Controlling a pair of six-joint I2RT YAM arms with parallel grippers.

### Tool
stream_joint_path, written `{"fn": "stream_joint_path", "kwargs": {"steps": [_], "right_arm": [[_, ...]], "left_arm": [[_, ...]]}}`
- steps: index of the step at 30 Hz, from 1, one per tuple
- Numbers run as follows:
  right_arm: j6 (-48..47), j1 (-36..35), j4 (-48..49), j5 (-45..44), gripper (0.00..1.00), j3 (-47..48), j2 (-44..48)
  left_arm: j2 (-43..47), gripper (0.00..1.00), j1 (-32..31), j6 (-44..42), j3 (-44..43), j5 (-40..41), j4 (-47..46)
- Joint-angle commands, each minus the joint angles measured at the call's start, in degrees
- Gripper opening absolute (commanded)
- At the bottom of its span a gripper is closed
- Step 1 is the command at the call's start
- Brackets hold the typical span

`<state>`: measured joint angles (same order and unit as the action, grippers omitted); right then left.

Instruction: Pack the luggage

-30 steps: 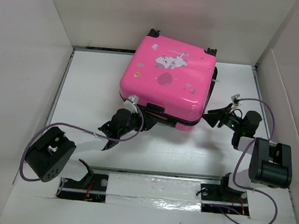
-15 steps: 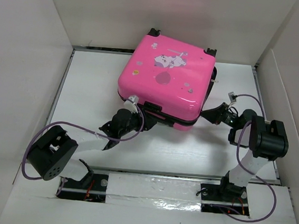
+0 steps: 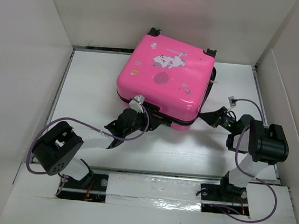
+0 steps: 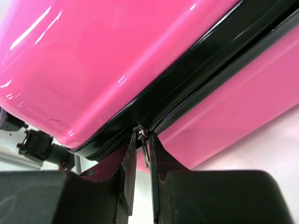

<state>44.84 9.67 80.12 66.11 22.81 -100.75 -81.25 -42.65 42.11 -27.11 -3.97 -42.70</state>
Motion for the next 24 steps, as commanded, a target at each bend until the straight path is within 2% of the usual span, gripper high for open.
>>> {"fn": "stream_joint_path", "kwargs": {"steps": [1, 8, 9, 10, 12, 13, 14, 17, 18, 19, 24], "right_arm": [[-3.09, -1.59, 23.51, -0.10, 0.00, -4.16, -0.76], [-3.62, -1.59, 22.64, -1.42, 0.00, -7.95, 3.80], [-4.05, -2.28, 21.84, -1.94, 0.15, -8.30, 4.59], [-4.75, -2.29, 20.71, -2.21, 0.24, -8.39, 5.38], [-8.62, -2.98, 14.21, -2.91, 0.30, -7.43, 7.40], [-9.67, -2.99, 12.28, -3.00, 0.29, -6.99, 7.93], [-10.55, -3.51, 10.08, -3.09, 0.24, -6.64, 8.63], [-10.30, -3.52, 9.71, -3.00, 0.21, -5.67, 9.43], [-10.39, -3.52, 9.27, -2.74, 0.11, -5.23, 9.87], [-10.39, -3.52, 8.83, -2.74, 0.06, -4.53, 9.96], [-13.63, -4.22, 2.17, -4.23, 0.00, -3.82, 12.24]], "left_arm": [[-0.75, 0.41, -1.46, 0.26, -3.64, 0.80, -4.06], [-4.61, 0.41, -1.99, -0.01, -7.42, 1.59, -5.38], [-5.49, 0.41, -1.99, 0.08, -7.78, 1.59, -5.47], [-5.76, 0.41, -1.99, 0.08, -8.48, 1.51, -5.47], [-6.46, 0.41, -1.99, -0.01, -9.01, 1.24, -5.29], [-6.46, 0.40, -1.99, -0.01, -9.18, 1.24, -5.38], [-6.55, 0.40, -1.99, -0.01, -9.10, 1.16, -5.29], [-6.64, 0.40, -1.99, -0.10, -9.10, 1.33, -5.20], [-6.64, 0.40, -1.99, -0.10, -9.01, 1.42, -5.29], [-6.55, 0.40, -1.99, -0.10, -9.01, 1.42, -5.29], [-5.85, 0.39, -1.99, -0.45, -9.01, 1.86, -5.11]]}}
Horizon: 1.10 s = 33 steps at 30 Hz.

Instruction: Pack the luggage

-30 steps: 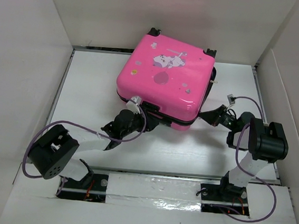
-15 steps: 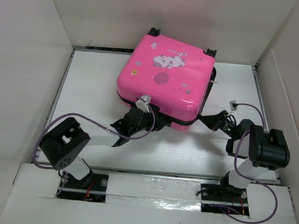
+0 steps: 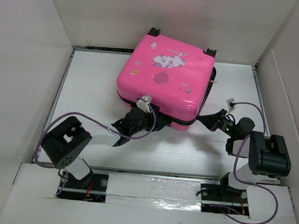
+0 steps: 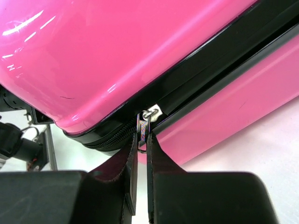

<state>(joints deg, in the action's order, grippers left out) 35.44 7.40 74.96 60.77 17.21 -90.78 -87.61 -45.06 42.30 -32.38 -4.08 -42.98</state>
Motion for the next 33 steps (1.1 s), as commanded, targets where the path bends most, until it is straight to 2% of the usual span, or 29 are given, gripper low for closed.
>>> {"fn": "stream_joint_path", "kwargs": {"steps": [1, 4, 7, 8, 9, 15, 18, 20, 22, 23, 26, 27, 30, 33], "right_arm": [[-5.28, -1.95, 5.48, 0.67, 0.00, 1.69, 3.67], [-10.12, -4.76, -3.30, -3.11, 0.00, 0.28, 7.45], [-17.49, -8.70, -19.37, -9.60, 0.00, -1.12, 16.05], [-21.08, -10.20, -28.72, -11.80, 0.00, -1.48, 21.82], [-22.25, -13.43, -33.25, -16.52, 0.00, -2.09, 24.92], [-21.29, -22.94, -54.19, -28.23, 0.00, -6.05, 47.32], [-21.03, -27.60, -63.86, -32.28, 0.00, -5.61, 52.97], [-20.16, -31.72, -66.51, -33.70, 0.00, -5.17, 55.71], [-19.01, -35.07, -64.87, -35.72, 0.00, -4.74, 54.76], [-17.70, -39.17, -63.72, -36.59, 0.00, -4.30, 53.62], [-15.06, -46.49, -56.62, -41.86, 0.00, -2.81, 45.91], [-14.70, -51.47, -55.28, -43.79, 0.00, -0.71, 43.43], [-14.00, -58.87, -51.58, -56.85, 0.00, 4.03, 35.17], [-14.00, -60.30, -51.58, -61.81, 0.00, 6.95, 32.25]], "left_arm": [[0.51, 0.39, 0.41, -0.56, -3.83, 1.97, -5.00], [0.25, 0.38, 0.41, -0.64, -4.79, 1.97, -5.18], [-0.63, 0.38, 0.41, -0.56, -6.20, 2.58, -5.79], [-0.89, 0.37, 0.41, -0.56, -6.99, 3.28, -6.15], [-1.41, 0.36, 0.41, -0.56, -7.34, 3.55, -6.32], [-3.70, 0.36, 0.41, -0.29, -11.47, 5.47, -6.68], [-5.28, 0.36, 0.41, -0.47, -13.76, 5.75, -6.32], [-6.07, 0.36, 0.41, -0.47, -15.16, 5.14, -6.32], [-7.48, 0.36, -0.12, -0.12, -16.39, 4.52, -6.32], [-7.92, 0.36, -0.73, -0.12, -16.83, 4.43, -6.32], [-9.24, 0.35, -1.61, -0.55, -18.50, 4.43, -5.80], [-9.50, 0.35, -2.48, -0.82, -18.94, 4.43, -5.54], [-9.16, 0.35, -3.63, -1.35, -19.39, 4.52, -5.01], [-6.36, 0.35, -3.63, -2.05, -17.29, 4.86, -4.13]]}}
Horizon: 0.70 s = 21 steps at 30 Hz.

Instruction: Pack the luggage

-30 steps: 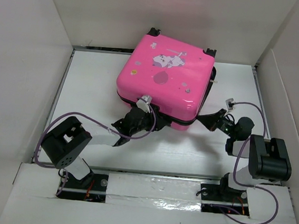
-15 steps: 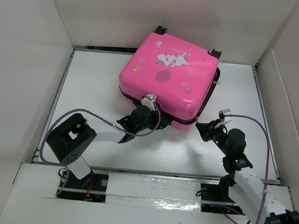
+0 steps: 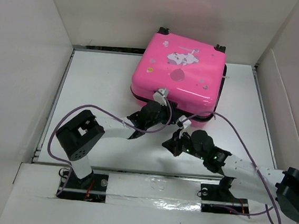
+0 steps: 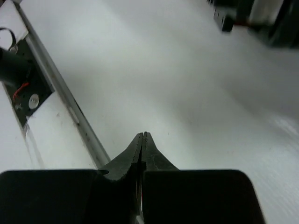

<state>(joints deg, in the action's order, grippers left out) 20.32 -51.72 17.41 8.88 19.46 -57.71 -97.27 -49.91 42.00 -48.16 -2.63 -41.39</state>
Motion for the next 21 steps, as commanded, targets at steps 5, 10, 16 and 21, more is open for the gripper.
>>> {"fn": "stream_joint_path", "kwargs": {"steps": [5, 10, 16, 21], "right_arm": [[1.39, -1.19, -2.26, -20.64, 0.00, 4.71, 8.38], [1.13, 7.58, -15.00, -26.73, 0.00, 3.30, 21.21], [-0.54, 27.27, -22.77, -21.91, 0.24, 2.51, 27.03], [-4.57, 41.77, -15.50, -11.90, 0.31, -1.00, 26.26]], "left_arm": [[12.88, 0.39, 2.88, -2.62, 8.84, 5.71, -3.70], [24.93, 0.43, 4.03, -3.76, 16.51, 9.57, 2.52], [28.72, 0.46, 5.96, -5.08, 18.10, 10.37, 8.51], [23.91, 0.46, 5.97, -4.47, 17.93, 7.30, 6.14]]}}
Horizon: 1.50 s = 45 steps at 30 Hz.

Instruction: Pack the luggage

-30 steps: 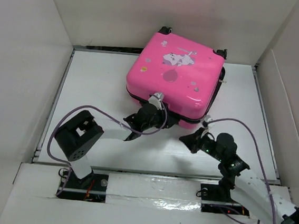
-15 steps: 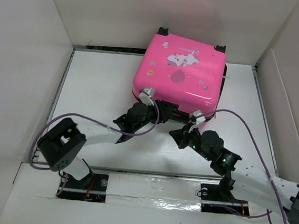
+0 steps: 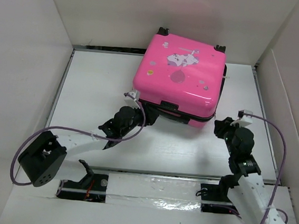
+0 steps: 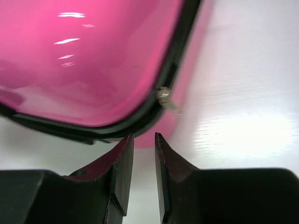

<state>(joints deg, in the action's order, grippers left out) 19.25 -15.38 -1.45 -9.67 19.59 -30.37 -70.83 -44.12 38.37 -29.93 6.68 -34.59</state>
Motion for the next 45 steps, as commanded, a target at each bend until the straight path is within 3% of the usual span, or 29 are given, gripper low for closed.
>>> {"fn": "stream_joint_path", "kwargs": {"steps": [1, 6, 9, 12, 15, 26, 32, 35, 37, 38, 39, 44, 45], "right_arm": [[-4.47, 10.58, 4.69, 13.47, 0.31, -1.49, -2.05], [-7.99, 22.31, 17.52, 32.85, 0.35, -2.02, -9.52], [-9.57, 23.11, 21.05, 38.32, 0.29, -0.53, -14.88], [-10.97, 23.11, 21.60, 44.63, 0.33, 2.02, -21.72], [-11.60, 23.11, 22.54, 45.71, 0.41, 2.64, -23.68], [-14.40, 23.11, 24.92, 45.97, 0.46, 6.76, -29.12], [-18.02, 23.11, 27.45, 52.81, 0.36, 11.08, -36.06], [-17.58, 23.11, 31.58, 58.00, 0.25, 11.08, -37.83], [-16.70, 20.94, 33.26, 61.76, 0.09, 10.82, -38.62], [-16.70, 19.52, 32.83, 62.66, 0.09, 10.90, -38.62], [-17.48, 18.03, 31.26, 62.41, 0.03, 11.16, -38.19], [-17.40, 6.18, 25.63, 53.20, 0.00, 9.77, -32.13], [-17.83, 5.02, 24.32, 52.31, 0.00, 9.76, -31.08]], "left_arm": [[-3.43, 0.46, 0.17, -0.67, -0.91, -2.63, -0.83], [-7.56, 0.46, 0.17, -0.40, -3.29, -4.57, -3.55], [-9.32, 0.47, 0.17, -0.31, -4.60, -4.66, -4.26], [-10.90, 0.48, 0.17, 0.56, -5.31, -5.00, -5.57], [-12.40, 0.50, 0.17, 1.18, -6.01, -5.80, -6.63], [-15.83, 0.51, 0.17, 2.15, -7.33, -8.26, -8.65], [-15.75, 0.50, 0.17, 2.15, -6.98, -8.26, -8.74], [-15.57, 0.50, 0.17, 1.97, -6.72, -8.00, -8.83], [-15.31, 0.50, 0.17, 1.97, -6.37, -7.82, -9.00], [-15.31, 0.50, 0.17, 1.97, -6.19, -7.82, -9.01], [-14.96, 0.50, 0.17, 1.97, -5.93, -7.47, -9.27], [-14.42, 0.50, 0.17, 4.25, -3.91, -5.20, -11.46], [-14.60, 0.54, 0.17, 4.95, -3.56, -4.23, -12.08]]}}
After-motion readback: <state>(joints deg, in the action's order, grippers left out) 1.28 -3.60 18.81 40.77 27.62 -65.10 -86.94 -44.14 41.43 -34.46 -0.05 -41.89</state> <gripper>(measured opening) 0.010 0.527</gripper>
